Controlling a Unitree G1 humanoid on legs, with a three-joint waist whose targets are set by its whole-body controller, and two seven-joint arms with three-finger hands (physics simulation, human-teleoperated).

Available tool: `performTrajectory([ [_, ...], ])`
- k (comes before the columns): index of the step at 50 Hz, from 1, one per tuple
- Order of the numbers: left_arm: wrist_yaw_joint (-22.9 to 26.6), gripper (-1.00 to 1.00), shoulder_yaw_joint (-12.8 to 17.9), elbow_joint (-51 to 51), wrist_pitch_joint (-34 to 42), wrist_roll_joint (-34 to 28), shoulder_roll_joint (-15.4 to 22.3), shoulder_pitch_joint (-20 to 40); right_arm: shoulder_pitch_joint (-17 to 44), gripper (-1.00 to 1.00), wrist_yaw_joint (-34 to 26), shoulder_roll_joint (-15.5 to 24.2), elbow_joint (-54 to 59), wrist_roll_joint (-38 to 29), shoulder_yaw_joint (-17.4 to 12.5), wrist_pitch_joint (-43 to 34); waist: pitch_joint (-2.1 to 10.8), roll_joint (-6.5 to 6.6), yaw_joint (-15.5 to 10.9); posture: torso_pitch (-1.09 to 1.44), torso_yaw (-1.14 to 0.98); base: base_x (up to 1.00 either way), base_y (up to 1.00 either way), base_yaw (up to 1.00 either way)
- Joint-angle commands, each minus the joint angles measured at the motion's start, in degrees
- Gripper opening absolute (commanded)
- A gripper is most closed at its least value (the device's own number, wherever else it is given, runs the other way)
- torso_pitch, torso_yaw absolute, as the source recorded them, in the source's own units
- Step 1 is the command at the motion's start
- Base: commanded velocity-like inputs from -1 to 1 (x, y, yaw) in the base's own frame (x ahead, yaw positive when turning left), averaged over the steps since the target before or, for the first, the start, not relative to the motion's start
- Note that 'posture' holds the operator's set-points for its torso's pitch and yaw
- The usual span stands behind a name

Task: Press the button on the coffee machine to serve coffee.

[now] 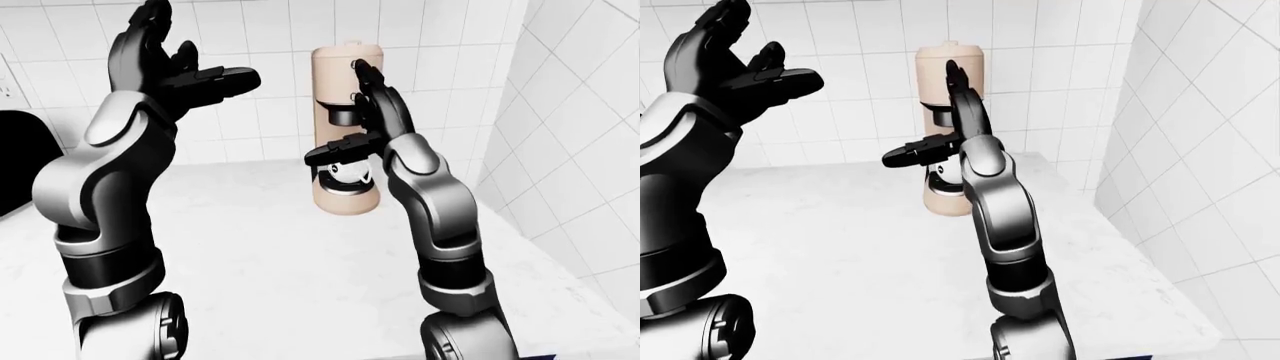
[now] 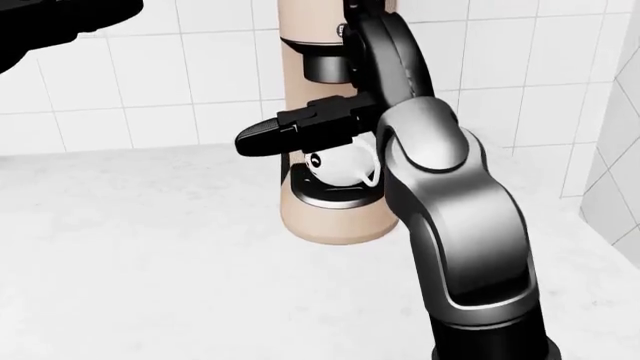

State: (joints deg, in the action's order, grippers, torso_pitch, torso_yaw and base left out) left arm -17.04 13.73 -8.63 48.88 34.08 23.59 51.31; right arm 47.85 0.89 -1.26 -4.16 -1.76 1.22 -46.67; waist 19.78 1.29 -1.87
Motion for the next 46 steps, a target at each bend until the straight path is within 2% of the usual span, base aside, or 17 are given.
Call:
performTrajectory([
  [1, 0.1, 1.0, 0.4, -1.0, -1.5, 0.0, 0.6, 1.8, 2.0, 1.0, 0.3, 0.2, -1.2, 0.0, -0.3, 2.1, 0.39, 0.24, 0.0, -0.57, 0.0, 0.0, 0.0, 0.0],
  [31, 0.1, 1.0, 0.4, -1.1, -1.6, 0.2, 0.6, 1.9, 6.8, 1.0, 2.3, 0.7, 10.5, 2.2, -1.4, 8.8, 0.25, 0.56, 0.1, -0.57, 0.0, 0.0, 0.0, 0.0],
  [46, 0.0, 1.0, 0.4, -1.0, -1.7, 0.2, 0.6, 1.9, 7.4, 1.0, 2.8, 0.9, 11.8, 3.0, -1.3, 9.3, 0.08, 0.47, 0.0, -0.57, 0.0, 0.0, 0.0, 0.0],
])
